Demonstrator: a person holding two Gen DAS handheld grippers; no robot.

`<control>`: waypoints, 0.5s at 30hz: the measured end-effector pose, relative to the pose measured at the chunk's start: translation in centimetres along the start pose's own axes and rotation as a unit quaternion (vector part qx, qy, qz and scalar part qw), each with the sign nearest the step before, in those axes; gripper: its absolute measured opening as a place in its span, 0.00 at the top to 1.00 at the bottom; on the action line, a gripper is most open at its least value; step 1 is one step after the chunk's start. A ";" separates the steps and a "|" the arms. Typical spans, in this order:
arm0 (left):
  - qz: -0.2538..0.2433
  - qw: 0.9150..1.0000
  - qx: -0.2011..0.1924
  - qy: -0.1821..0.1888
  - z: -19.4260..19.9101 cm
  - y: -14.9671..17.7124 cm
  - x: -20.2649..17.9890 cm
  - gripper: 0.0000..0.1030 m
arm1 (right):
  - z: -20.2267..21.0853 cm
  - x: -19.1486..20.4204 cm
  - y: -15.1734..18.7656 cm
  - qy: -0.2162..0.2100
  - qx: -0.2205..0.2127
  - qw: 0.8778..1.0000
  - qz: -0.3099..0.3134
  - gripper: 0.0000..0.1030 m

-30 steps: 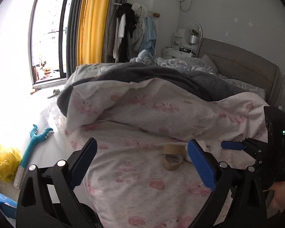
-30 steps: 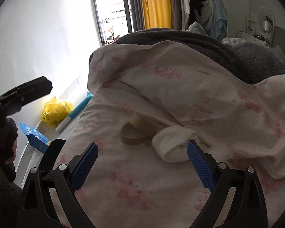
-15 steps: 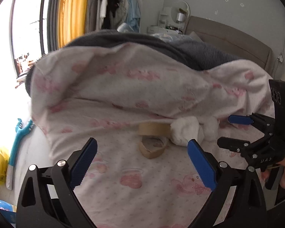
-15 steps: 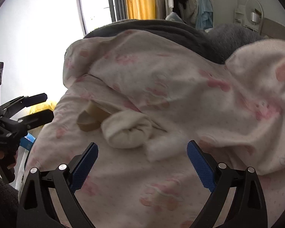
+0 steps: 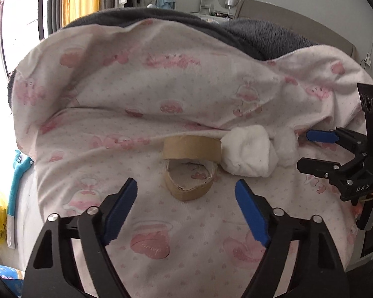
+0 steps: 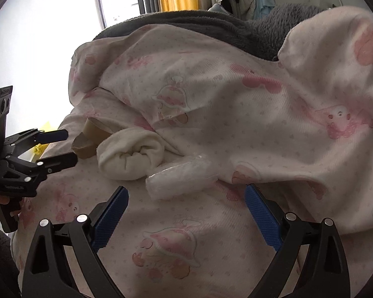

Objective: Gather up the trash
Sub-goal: 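Grasp a cardboard tape core with the left tool while the right tool grasps the bubble wrap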

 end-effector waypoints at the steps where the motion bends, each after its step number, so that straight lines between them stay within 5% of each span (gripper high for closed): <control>1: -0.003 1.000 0.002 0.001 -0.3 0.0 -0.1 0.24 | -0.2 0.0 0.0 -0.001 0.002 1.000 0.003 0.07; 7: -0.004 1.000 0.018 0.000 -1.8 0.1 -0.1 0.36 | -1.6 -0.2 -0.3 -0.005 0.012 1.000 0.012 0.09; 11: 0.003 1.000 0.023 -0.001 -2.5 -0.2 0.2 0.48 | -2.4 -0.2 -0.2 -0.010 0.024 1.000 0.017 0.30; 15: 0.010 1.000 0.025 0.006 -2.9 -0.4 0.4 0.52 | -2.9 0.1 0.0 -0.018 0.032 0.999 0.023 0.40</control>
Point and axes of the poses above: each gripper's, at about its wrist camera, not at the fingertips, and z roughly against the way its jaws point, x to its left, y to its underside, the point moved 10 cm from there along -z, roughly the way its jaws point, and after that the axes turned 3 degrees about -z, right-handed, at the moved point
